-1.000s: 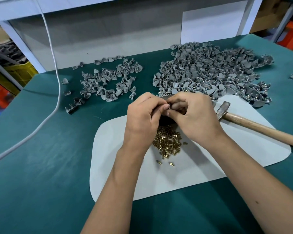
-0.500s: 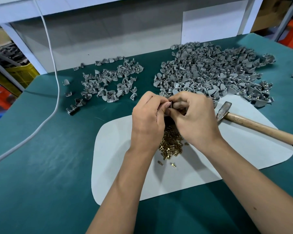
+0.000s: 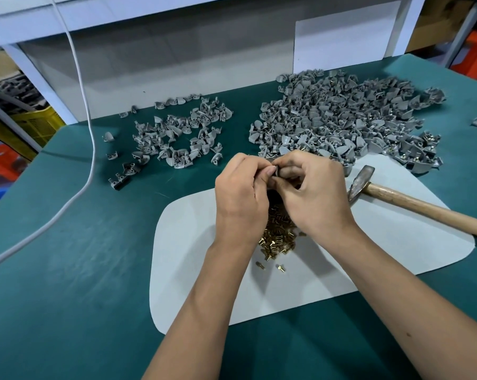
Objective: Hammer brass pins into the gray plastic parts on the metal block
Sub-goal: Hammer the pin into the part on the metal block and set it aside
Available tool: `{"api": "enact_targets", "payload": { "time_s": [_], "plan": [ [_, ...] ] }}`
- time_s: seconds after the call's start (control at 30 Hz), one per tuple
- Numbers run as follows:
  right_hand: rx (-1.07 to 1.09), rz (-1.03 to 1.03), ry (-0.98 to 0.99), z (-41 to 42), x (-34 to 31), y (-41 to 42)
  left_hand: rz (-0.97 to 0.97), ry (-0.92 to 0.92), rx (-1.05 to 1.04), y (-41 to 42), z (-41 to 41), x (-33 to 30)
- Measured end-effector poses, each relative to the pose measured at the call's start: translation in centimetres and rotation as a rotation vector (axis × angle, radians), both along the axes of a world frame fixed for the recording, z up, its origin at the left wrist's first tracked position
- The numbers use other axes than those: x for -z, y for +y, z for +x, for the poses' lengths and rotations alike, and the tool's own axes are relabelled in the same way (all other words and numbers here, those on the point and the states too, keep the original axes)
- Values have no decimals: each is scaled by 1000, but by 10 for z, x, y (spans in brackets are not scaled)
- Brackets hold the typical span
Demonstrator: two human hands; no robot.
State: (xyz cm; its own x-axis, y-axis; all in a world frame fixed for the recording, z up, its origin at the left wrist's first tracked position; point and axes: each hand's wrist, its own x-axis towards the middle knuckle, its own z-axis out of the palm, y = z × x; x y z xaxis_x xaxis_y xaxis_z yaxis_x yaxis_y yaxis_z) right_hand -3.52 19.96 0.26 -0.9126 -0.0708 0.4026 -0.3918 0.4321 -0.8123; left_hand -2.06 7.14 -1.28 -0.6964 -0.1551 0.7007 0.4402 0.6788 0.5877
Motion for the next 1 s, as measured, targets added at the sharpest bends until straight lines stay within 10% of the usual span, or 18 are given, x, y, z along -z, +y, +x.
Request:
{"api": "enact_targets", "payload": {
  "time_s": [0.37, 1.0],
  "plan": [
    [-251, -318, -195, -13, -6, 21, 589, -201, 256, -9, 0, -1],
    [2, 465, 14, -11, -39, 63, 90, -144, 90, -10, -2, 2]
  ]
}}
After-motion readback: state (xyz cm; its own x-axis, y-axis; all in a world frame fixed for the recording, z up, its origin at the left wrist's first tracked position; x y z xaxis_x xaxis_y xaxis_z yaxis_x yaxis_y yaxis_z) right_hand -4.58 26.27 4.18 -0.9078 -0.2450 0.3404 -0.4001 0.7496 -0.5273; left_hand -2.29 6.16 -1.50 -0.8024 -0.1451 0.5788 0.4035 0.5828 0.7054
